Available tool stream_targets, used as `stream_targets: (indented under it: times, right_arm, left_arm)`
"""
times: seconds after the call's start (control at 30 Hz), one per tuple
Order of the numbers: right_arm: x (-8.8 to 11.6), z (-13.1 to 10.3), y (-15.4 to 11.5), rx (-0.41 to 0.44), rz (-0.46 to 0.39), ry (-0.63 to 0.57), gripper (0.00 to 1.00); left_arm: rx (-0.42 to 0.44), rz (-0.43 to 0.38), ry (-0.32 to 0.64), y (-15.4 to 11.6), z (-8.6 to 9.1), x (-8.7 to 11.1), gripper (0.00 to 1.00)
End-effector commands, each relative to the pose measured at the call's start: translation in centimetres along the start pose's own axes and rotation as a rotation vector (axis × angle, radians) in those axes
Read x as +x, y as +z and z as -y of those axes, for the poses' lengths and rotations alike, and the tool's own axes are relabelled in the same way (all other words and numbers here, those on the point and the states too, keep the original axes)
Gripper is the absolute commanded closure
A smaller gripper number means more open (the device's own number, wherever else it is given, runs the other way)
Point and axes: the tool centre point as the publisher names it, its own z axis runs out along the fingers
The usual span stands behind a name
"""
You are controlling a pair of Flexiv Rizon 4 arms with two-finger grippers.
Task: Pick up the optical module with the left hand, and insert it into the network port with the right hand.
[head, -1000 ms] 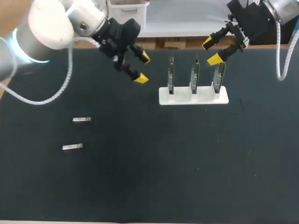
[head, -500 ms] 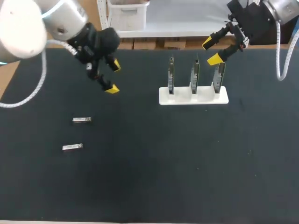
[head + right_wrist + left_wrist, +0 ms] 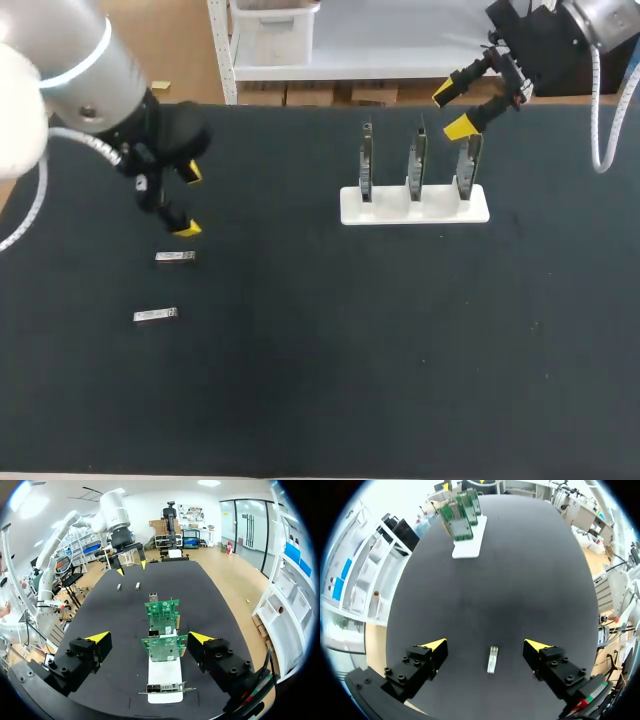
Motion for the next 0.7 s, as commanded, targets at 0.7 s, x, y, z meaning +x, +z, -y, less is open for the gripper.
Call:
stream_targets:
  times: [0.7]
  right_arm:
    - [0.0,-0.2,0.0,0.005,0.0,0.0,0.0]
  left_arm:
    - [0.073,-0.185,-0.012,4.1,1.9,5.8,0.0]
